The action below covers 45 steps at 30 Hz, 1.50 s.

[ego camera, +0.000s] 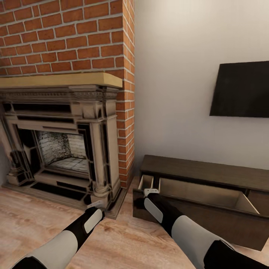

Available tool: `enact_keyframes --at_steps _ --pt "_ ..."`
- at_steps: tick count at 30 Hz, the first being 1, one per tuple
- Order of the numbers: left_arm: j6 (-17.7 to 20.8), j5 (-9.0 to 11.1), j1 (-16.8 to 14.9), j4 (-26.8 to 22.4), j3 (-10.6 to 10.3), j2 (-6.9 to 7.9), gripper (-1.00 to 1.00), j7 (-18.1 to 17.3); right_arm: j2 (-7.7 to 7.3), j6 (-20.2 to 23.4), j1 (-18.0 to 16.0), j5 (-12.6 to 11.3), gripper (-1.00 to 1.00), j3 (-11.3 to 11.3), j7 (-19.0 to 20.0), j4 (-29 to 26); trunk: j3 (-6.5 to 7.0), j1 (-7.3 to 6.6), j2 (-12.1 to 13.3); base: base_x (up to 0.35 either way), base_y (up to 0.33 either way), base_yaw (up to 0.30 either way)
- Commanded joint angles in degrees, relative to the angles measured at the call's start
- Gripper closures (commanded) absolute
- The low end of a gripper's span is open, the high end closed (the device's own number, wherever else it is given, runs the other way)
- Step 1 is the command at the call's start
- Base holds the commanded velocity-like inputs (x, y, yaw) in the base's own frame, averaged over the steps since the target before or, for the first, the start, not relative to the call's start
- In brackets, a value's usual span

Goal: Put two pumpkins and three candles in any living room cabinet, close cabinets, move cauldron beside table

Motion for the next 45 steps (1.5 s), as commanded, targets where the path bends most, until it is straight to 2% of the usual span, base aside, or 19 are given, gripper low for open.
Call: enact_keyframes --at_steps 1,12,19,27,36,38,40,42,45 --pt "-0.2 0.2 0.0 0.0 -0.5 0.10 -1.00 0.3 -0.05 0.1 0.1 -0.5 -1.00 0.4 -0.6 0.0 -0.06 -0.02 0.0 -0.076 0.000 0.272" --pt "-3.8 0.1 1.5 0.2 -0.5 0.41 -1.00 0.2 0.02 0.1 2.7 -0.4 -1.00 0.6 -0.5 0.3 -0.17 -0.02 0.0 -0.076 0.000 0.274" --pt "-4.0 0.1 2.2 0.2 -0.5 0.48 -1.00 0.2 0.12 -0.2 5.1 -0.2 -1.00 0.7 -0.2 -0.1 -0.32 -0.02 0.0 -0.004 0.014 0.274" --pt "-4.1 -0.1 3.5 0.2 -0.7 0.86 -1.00 0.2 0.01 -3.2 8.6 0.2 -1.00 0.8 -0.2 0.2 -0.50 -0.02 0.0 0.000 0.154 0.274" --pt "-4.1 -0.1 4.3 0.2 -0.7 1.37 -1.00 0.1 -0.12 -3.7 9.3 0.5 -1.00 0.8 -0.1 0.4 -0.77 -0.02 0.0 0.000 0.105 0.274" --pt "-4.1 0.0 4.4 0.2 -0.7 1.91 -1.00 0.0 -0.13 -3.7 9.5 0.6 -1.00 0.8 -0.1 0.4 -0.83 -0.02 0.0 0.000 0.261 0.273" --pt "-4.1 0.2 4.5 0.2 -0.7 2.81 -1.00 -1.1 -0.13 -3.8 9.8 0.9 -1.00 0.8 -0.1 0.4 -0.90 -0.02 0.0 0.000 0.271 0.271" --pt "-4.1 0.3 4.5 0.2 -0.7 3.62 -1.00 -3.9 -0.13 -4.0 9.9 1.1 -1.00 0.8 -0.1 0.5 -0.98 -0.02 0.0 0.000 0.169 0.269" --pt "-4.1 0.4 4.5 0.2 -0.7 4.11 -1.00 -7.1 -0.13 -5.0 9.9 1.3 -1.00 0.8 0.3 0.5 -1.09 -0.02 0.0 0.000 0.058 0.269"
